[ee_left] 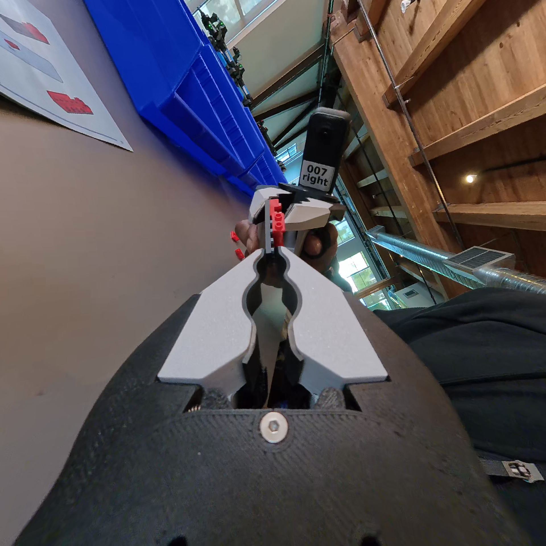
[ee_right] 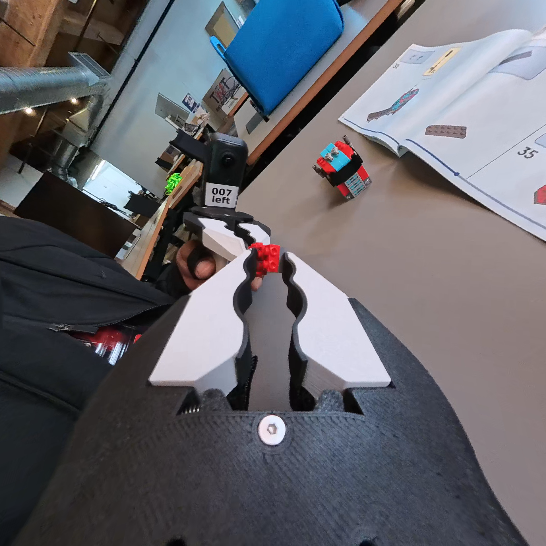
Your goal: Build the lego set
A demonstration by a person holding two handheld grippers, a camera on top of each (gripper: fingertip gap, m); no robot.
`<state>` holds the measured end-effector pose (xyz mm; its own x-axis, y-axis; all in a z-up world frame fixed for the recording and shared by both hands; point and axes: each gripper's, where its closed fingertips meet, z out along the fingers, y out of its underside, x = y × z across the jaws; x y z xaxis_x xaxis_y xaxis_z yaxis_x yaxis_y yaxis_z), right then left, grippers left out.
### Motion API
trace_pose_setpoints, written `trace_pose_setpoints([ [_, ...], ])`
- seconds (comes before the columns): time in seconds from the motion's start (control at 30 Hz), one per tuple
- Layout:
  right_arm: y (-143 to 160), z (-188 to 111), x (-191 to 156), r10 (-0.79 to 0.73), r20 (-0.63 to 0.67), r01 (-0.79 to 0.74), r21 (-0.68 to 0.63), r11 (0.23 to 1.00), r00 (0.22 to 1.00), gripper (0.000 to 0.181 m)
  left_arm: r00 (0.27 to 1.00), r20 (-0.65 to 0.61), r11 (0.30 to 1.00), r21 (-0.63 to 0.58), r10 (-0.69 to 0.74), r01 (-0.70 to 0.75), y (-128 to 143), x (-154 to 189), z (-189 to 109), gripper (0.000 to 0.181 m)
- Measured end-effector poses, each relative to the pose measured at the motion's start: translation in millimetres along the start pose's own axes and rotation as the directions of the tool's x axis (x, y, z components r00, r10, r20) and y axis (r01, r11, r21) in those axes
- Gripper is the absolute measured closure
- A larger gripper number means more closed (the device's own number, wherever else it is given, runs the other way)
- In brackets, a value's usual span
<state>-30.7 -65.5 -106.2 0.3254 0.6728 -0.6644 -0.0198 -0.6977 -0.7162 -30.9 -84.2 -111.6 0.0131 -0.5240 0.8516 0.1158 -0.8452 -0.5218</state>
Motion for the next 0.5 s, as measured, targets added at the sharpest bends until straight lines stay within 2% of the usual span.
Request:
trace_pose_setpoints([
  [0.2,-8,2,-7,-0.058,-0.045,0.060,0.045,0.997,0.997,0.170,0.999,-0.037,0.999,0.036,-0.021,0.022,-6,3,-2,0.163],
  [0.5,-17,3,-16,-0.056,-0.018,0.057,0.110,0.992,0.998,0.170,0.996,-0.089,0.993,0.115,0.015,-0.005,-18,11,-6,0.166],
])
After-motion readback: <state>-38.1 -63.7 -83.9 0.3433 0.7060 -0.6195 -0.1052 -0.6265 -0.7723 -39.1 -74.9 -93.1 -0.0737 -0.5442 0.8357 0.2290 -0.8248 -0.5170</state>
